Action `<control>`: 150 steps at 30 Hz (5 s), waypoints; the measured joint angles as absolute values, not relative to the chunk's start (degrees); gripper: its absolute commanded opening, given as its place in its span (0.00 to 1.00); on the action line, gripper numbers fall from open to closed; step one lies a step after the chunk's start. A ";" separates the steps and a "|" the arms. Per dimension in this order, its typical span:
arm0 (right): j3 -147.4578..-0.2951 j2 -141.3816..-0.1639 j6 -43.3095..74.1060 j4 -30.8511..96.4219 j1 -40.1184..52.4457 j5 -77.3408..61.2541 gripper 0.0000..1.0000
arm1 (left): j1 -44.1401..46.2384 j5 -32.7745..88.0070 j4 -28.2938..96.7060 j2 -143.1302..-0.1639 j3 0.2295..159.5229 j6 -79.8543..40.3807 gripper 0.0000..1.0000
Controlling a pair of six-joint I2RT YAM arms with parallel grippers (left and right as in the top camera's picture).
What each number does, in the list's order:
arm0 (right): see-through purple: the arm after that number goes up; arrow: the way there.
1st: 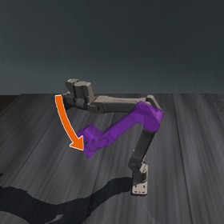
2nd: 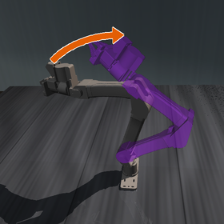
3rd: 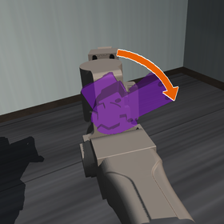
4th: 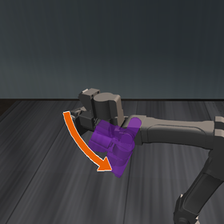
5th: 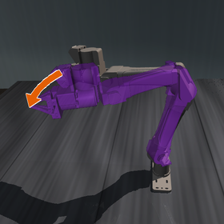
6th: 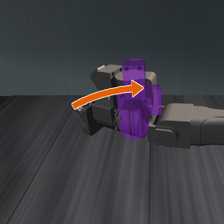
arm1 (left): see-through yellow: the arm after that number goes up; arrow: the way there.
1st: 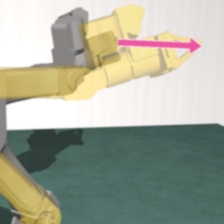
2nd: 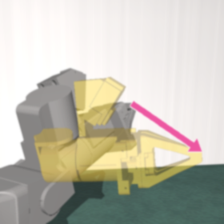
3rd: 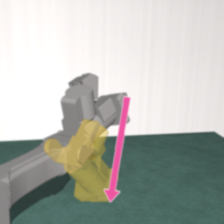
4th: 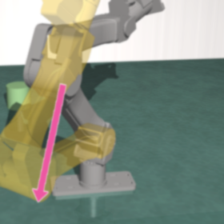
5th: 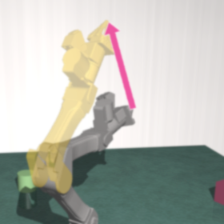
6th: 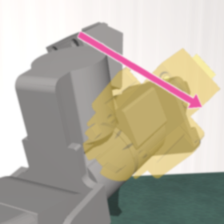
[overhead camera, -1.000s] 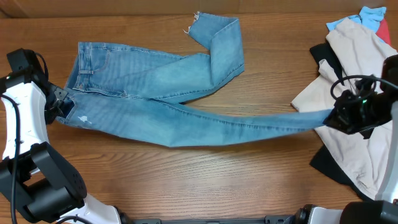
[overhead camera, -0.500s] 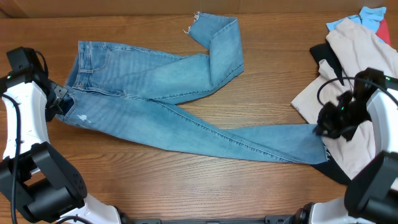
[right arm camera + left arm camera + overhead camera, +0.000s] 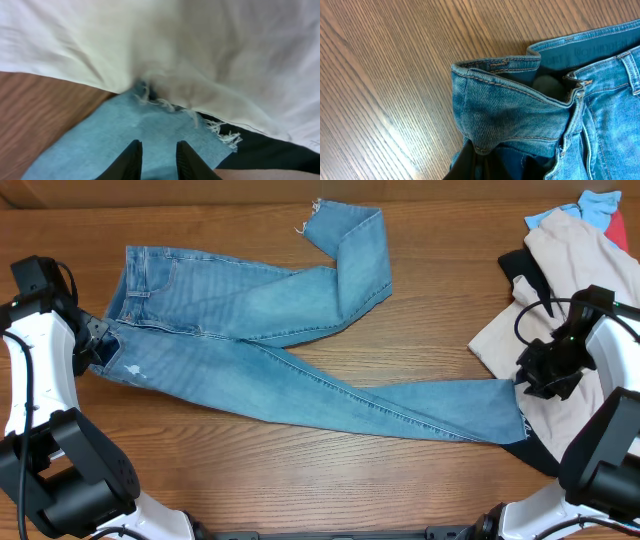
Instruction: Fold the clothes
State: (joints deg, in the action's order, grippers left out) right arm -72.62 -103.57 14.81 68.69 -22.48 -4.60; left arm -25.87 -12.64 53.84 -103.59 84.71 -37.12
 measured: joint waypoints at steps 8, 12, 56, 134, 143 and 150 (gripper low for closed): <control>-69.34 -103.57 14.33 78.19 -22.17 -4.60 0.31 | -25.87 -12.64 54.02 -103.59 84.71 -37.10 0.04; -67.61 -103.57 14.61 78.43 -21.71 -4.71 0.31 | -25.87 -12.64 54.04 -103.59 84.71 -37.10 0.04; -77.01 -90.59 10.87 96.79 -19.73 -20.69 0.04 | -25.87 -12.60 54.43 -103.59 84.71 -37.08 0.05; -63.24 -106.52 12.58 55.81 -29.21 -12.25 0.32 | -25.87 -11.55 54.72 -103.59 84.71 -35.79 0.05; -61.58 -105.47 13.47 54.74 -28.75 -13.50 0.04 | -25.87 -11.57 54.68 -103.59 84.71 -35.79 0.05; -76.82 -105.49 13.47 79.85 -28.01 -14.20 0.04 | -25.87 -11.57 54.74 -103.59 84.71 -35.79 0.05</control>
State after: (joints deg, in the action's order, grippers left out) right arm -76.82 -105.49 13.47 79.85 -28.01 -14.20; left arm -25.87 -11.57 54.74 -103.59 84.71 -35.79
